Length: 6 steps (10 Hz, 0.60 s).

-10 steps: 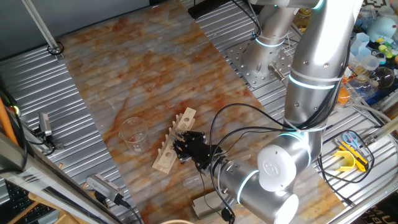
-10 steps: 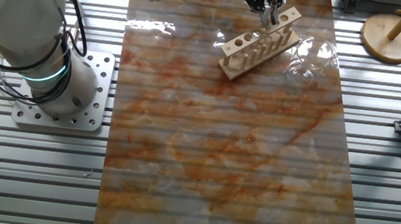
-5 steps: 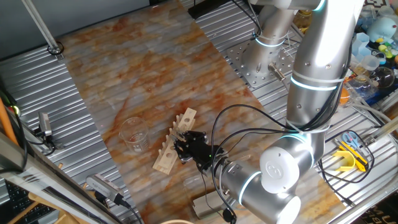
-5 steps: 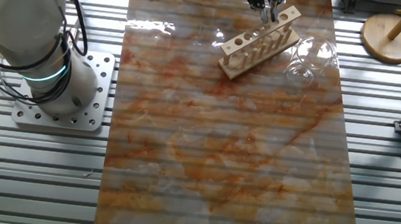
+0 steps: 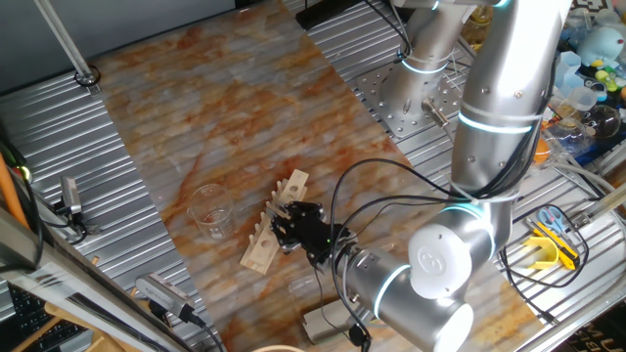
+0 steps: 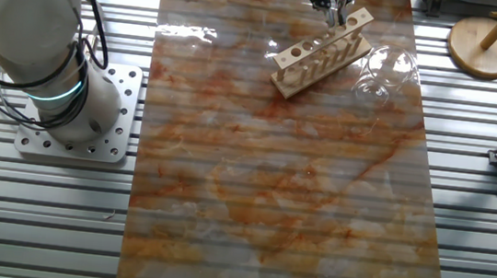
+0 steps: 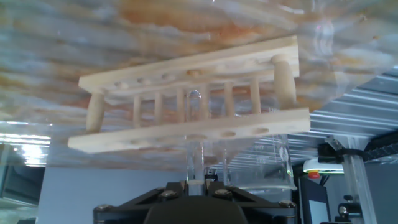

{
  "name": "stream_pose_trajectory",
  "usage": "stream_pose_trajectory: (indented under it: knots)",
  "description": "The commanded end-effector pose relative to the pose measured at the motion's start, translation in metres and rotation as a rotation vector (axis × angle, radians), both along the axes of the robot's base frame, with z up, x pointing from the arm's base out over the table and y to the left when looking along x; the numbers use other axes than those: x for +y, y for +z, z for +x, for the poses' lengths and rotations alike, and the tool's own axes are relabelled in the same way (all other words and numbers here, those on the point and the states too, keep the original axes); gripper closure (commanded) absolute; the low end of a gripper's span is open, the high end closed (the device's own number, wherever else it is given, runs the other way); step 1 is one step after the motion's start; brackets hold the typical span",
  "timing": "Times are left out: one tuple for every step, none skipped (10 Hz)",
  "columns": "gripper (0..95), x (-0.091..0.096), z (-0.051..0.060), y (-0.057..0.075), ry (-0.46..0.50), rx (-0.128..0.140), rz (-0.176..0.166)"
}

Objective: Pour out the test tube

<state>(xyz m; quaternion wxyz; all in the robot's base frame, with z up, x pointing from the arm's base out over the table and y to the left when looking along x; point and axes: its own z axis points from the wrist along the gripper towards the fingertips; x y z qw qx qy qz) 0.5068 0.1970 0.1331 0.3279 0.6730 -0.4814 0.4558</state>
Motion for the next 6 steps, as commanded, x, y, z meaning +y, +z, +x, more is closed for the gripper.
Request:
stream_pose_trajectory:
  knots:
    - [95.0,-0.002,0.001,0.007,0.001,0.004,0.006]
    - [95.0,-0.003,0.003,0.012,0.001,0.005,0.008]
    - [95.0,-0.002,0.004,0.016,0.002,0.008,0.008]
    - [95.0,-0.001,0.004,0.018,0.001,0.009,0.008]
    - [95.0,0.001,0.004,0.022,0.000,0.010,0.009]
    - [95.0,0.002,0.002,0.025,0.000,0.011,0.010]
